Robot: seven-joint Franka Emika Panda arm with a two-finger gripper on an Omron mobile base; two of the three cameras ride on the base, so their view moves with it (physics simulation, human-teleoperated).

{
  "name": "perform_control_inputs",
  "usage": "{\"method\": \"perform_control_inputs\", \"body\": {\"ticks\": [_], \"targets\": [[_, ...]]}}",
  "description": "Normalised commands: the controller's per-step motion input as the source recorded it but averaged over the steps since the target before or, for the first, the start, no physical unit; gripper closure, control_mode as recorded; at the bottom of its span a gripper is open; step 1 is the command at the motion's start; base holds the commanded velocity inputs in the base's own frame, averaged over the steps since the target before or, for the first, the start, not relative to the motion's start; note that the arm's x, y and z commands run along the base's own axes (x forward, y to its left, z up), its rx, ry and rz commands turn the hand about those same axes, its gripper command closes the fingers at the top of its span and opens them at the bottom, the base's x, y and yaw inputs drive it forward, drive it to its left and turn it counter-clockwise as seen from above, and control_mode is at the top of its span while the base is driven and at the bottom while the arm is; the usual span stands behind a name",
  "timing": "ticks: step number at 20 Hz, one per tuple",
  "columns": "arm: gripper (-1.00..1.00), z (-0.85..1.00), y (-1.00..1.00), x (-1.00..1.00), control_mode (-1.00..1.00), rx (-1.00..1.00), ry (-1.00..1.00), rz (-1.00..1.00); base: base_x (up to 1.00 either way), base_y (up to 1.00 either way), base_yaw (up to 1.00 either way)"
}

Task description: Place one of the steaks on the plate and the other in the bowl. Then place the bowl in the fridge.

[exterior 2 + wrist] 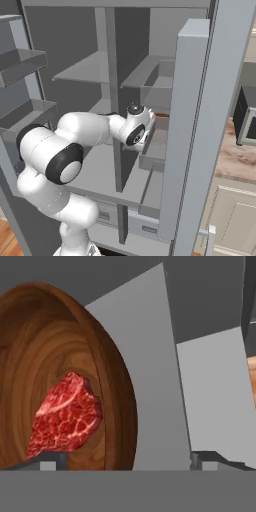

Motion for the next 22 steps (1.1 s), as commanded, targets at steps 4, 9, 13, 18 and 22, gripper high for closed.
{"method": "perform_control_inputs", "body": {"ticks": [4, 9, 13, 18, 22], "targets": [[-1.0, 0.23, 0.06, -0.35, -1.0, 0.0, -0.08, 0.0, 0.0, 0.0, 0.0], [-1.0, 0.55, 0.21, -0.29, -1.0, 0.0, -0.04, 0.0, 0.0, 0.0, 0.0], [-1.0, 0.46, 0.16, -0.51, -1.0, 0.0, 0.0, 0.0, 0.0, 0.0, 0.0], [-1.0, 0.19, 0.16, -0.7, -1.0, 0.0, 0.0, -0.02, 0.0, 0.0, 0.0], [-1.0, 0.17, 0.31, -0.69, -1.0, 0.0, 0.07, -0.03, 0.0, 0.0, 0.0]]}}
